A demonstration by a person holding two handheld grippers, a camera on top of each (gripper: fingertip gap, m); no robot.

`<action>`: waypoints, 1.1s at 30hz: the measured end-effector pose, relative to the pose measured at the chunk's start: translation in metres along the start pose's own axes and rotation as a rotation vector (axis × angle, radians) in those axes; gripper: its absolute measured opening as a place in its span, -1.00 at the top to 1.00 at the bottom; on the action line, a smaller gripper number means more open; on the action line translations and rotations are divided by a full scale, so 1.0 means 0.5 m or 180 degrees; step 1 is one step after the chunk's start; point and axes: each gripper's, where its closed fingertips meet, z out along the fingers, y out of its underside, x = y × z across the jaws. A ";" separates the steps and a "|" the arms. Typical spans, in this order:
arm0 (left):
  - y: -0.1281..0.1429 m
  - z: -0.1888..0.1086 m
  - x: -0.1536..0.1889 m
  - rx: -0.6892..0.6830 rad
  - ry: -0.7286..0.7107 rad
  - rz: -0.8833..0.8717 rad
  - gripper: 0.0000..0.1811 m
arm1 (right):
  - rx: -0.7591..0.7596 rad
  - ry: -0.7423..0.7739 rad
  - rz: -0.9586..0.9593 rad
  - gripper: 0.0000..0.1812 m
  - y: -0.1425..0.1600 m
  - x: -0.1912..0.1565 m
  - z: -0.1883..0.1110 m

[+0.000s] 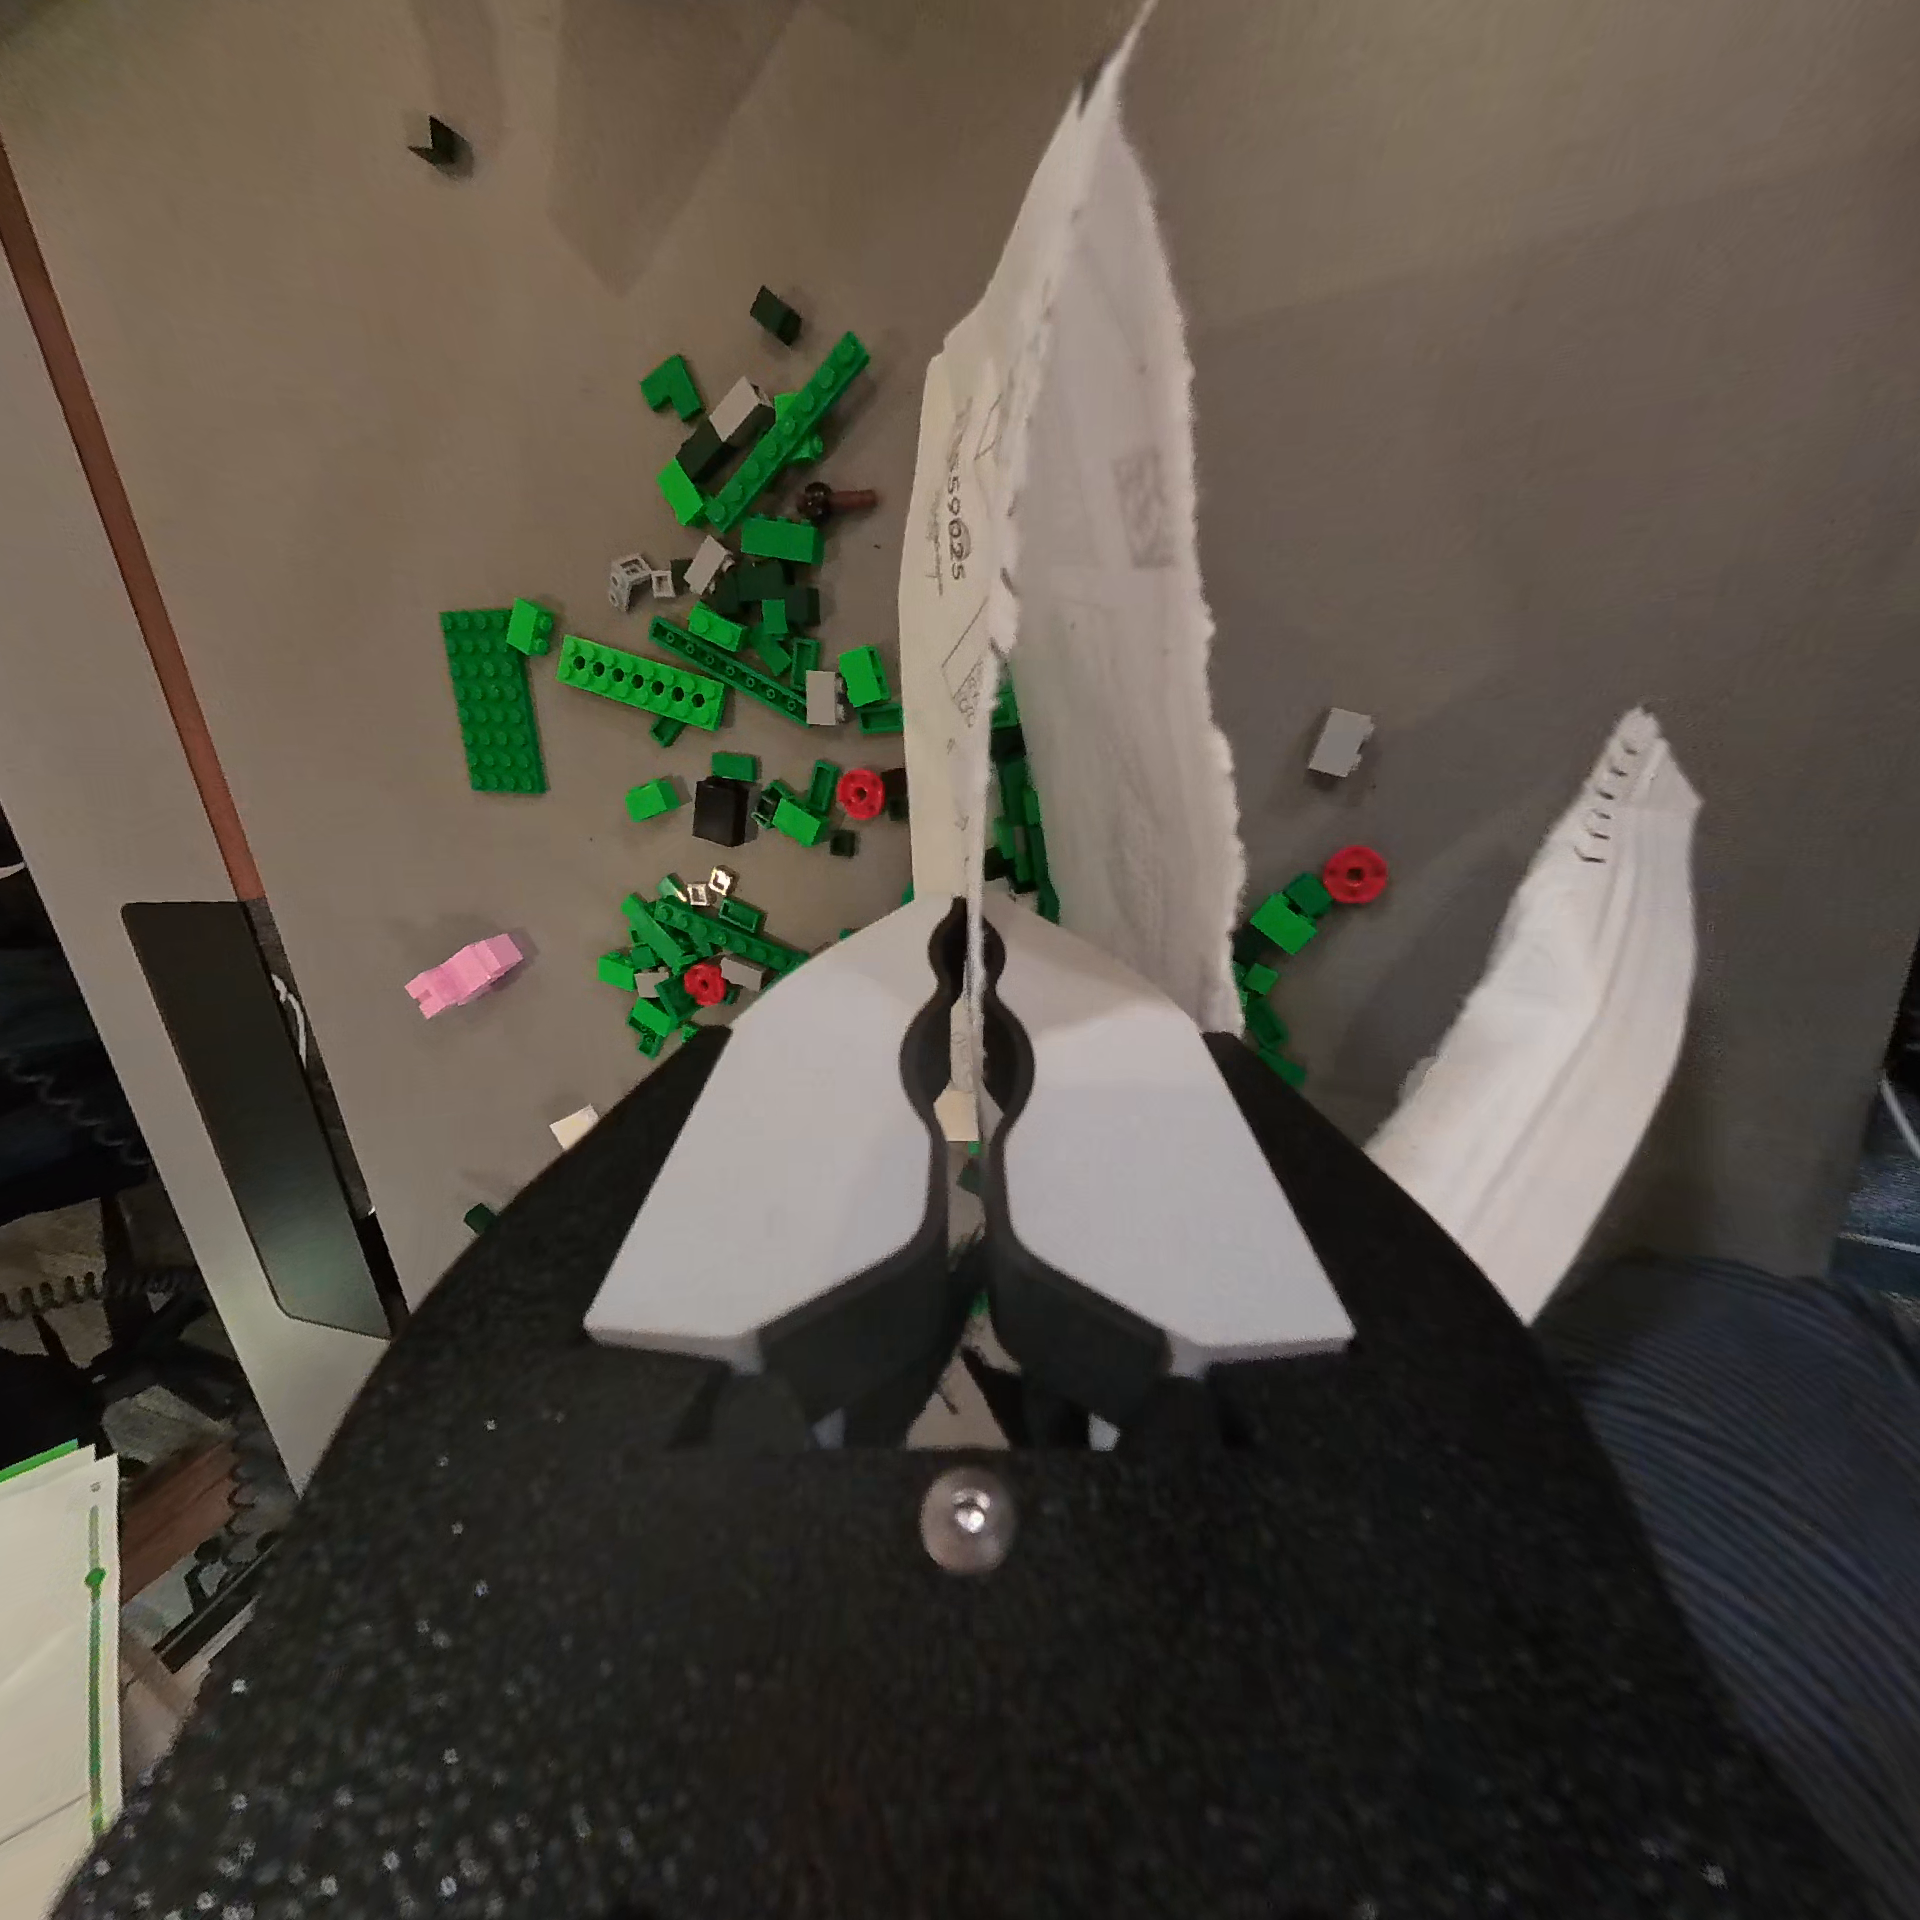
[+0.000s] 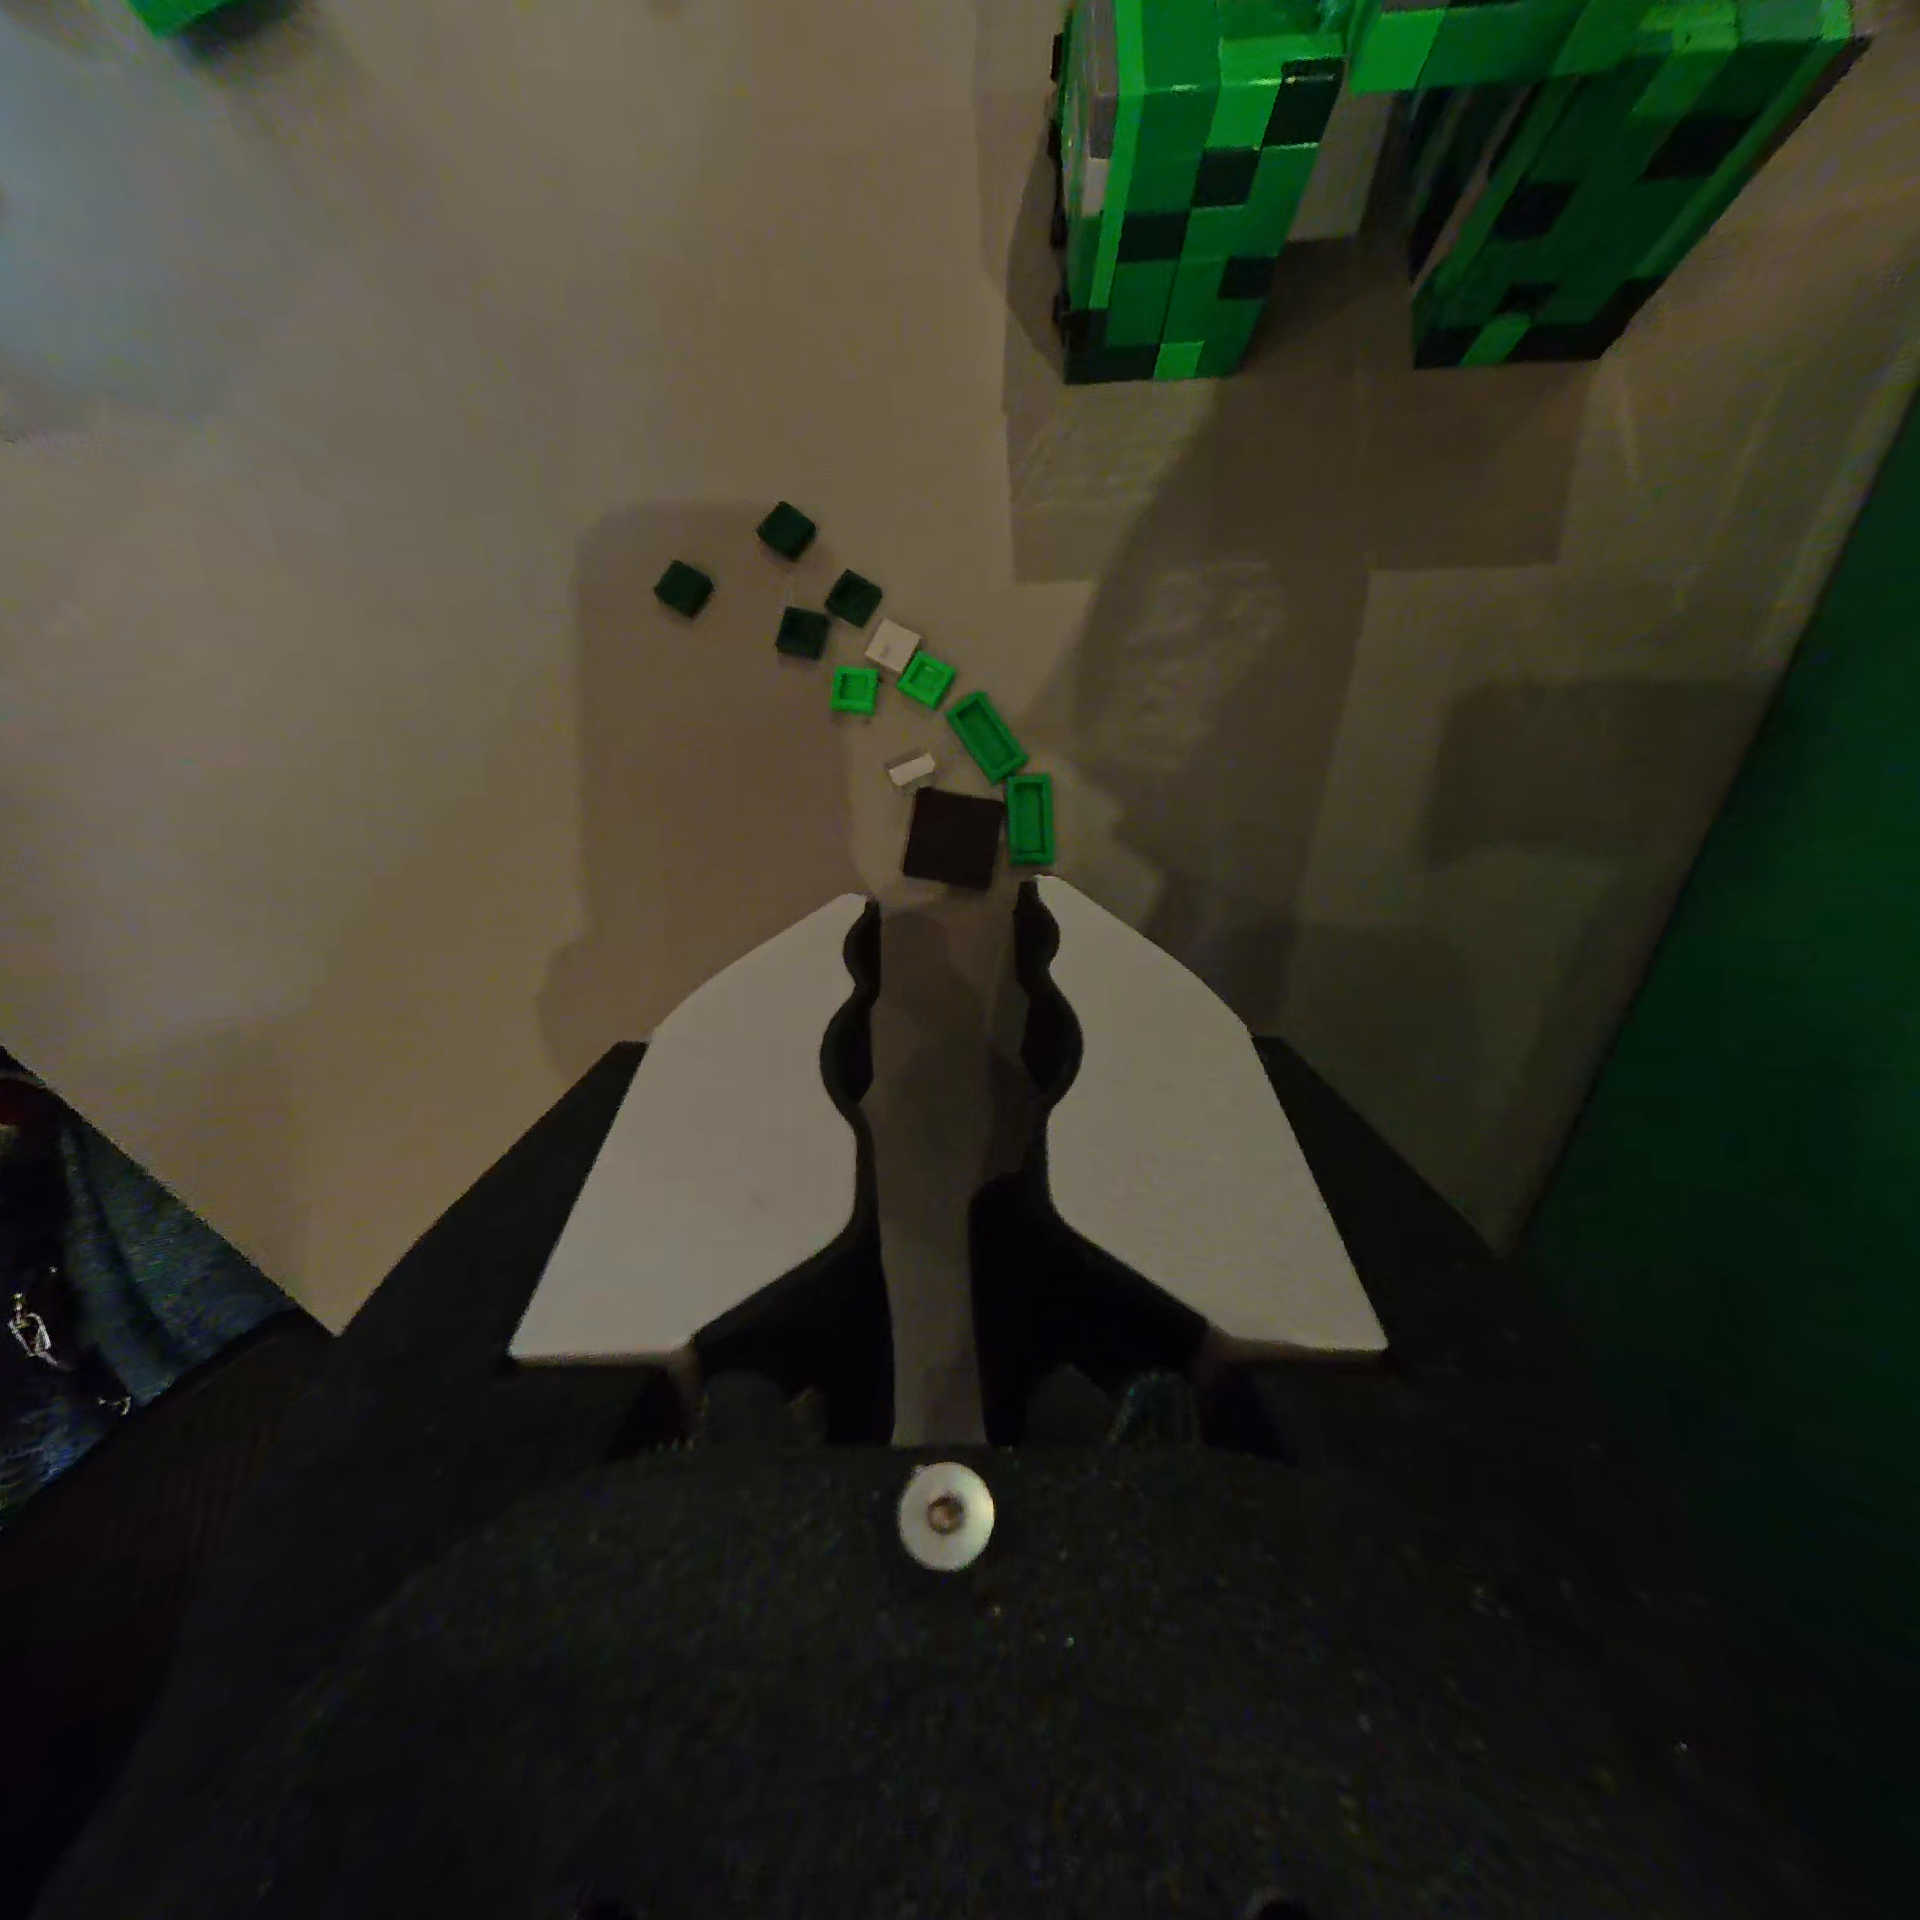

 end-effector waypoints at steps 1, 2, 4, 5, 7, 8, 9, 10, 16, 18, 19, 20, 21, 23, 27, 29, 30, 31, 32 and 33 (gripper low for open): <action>0.000 0.000 0.000 -0.0004 0.0005 0.0001 1.00 | 0.0011 -0.0002 -0.0002 0.72 -0.001 0.000 0.001; 0.000 0.001 0.001 -0.0004 0.0011 0.0004 1.00 | 0.0016 0.0002 -0.0002 0.72 -0.002 0.000 0.001; 0.000 0.002 0.002 -0.0007 0.0018 0.0009 1.00 | 0.0035 0.0005 0.0014 0.72 -0.005 0.001 0.004; 0.000 0.002 0.003 -0.0010 0.0025 0.0008 1.00 | 0.0050 -0.0008 0.0029 0.72 -0.006 0.000 0.005; 0.001 0.003 0.003 -0.0018 0.0032 0.0007 1.00 | 0.0064 -0.0021 0.0051 0.72 -0.009 -0.002 0.007; 0.001 0.003 0.003 -0.0021 0.0033 0.0007 1.00 | 0.0070 -0.0016 0.0059 0.72 -0.011 -0.002 0.008; 0.001 0.004 0.003 -0.0023 0.0033 0.0006 1.00 | 0.0073 -0.0006 0.0073 0.72 -0.013 -0.002 0.010; 0.001 0.004 0.002 -0.0023 0.0035 0.0005 1.00 | 0.0071 0.0008 0.0084 0.72 -0.014 -0.002 0.011; -0.008 0.012 0.003 -0.0010 0.0081 0.0010 1.00 | -0.0016 0.0149 -0.0021 0.81 -0.016 0.001 0.010; -0.018 0.018 0.006 0.0030 0.0138 0.0005 1.00 | 0.0006 0.0219 -0.0068 0.81 -0.024 0.001 -0.003; -0.022 0.021 0.006 0.0031 0.0161 -0.0016 1.00 | 0.0095 0.0227 -0.0090 0.82 -0.040 -0.006 -0.014; -0.025 0.025 0.006 0.0015 0.0177 -0.0045 1.00 | 0.0220 0.0240 -0.0135 0.82 -0.063 -0.015 -0.026; -0.029 0.030 0.006 0.0003 0.0194 -0.0059 1.00 | 0.0359 0.0250 -0.0206 0.82 -0.092 -0.028 -0.038; -0.043 0.040 0.007 0.0013 0.0236 -0.0074 1.00 | 0.0730 0.0214 -0.0393 0.82 -0.167 -0.074 -0.057; -0.062 0.061 0.013 -0.0093 0.0306 -0.0125 1.00 | 0.1445 -0.0141 -0.0900 0.82 -0.318 -0.224 -0.070; -0.070 0.067 0.018 -0.0130 0.0312 -0.0097 1.00 | 0.1588 -0.0162 -0.1190 0.82 -0.360 -0.278 -0.066; -0.074 0.068 0.020 -0.0126 0.0304 -0.0094 1.00 | 0.1676 -0.0162 -0.1282 0.82 -0.378 -0.299 -0.066; -0.078 0.068 0.022 -0.0119 0.0305 -0.0094 1.00 | 0.1758 -0.0209 -0.1339 0.82 -0.393 -0.320 -0.068; -0.081 0.069 0.024 -0.0118 0.0304 -0.0088 1.00 | 0.1798 -0.0279 -0.1378 0.82 -0.403 -0.339 -0.068; -0.084 0.070 0.025 -0.0126 0.0304 -0.0088 1.00 | 0.1771 -0.0314 -0.1423 0.82 -0.408 -0.351 -0.064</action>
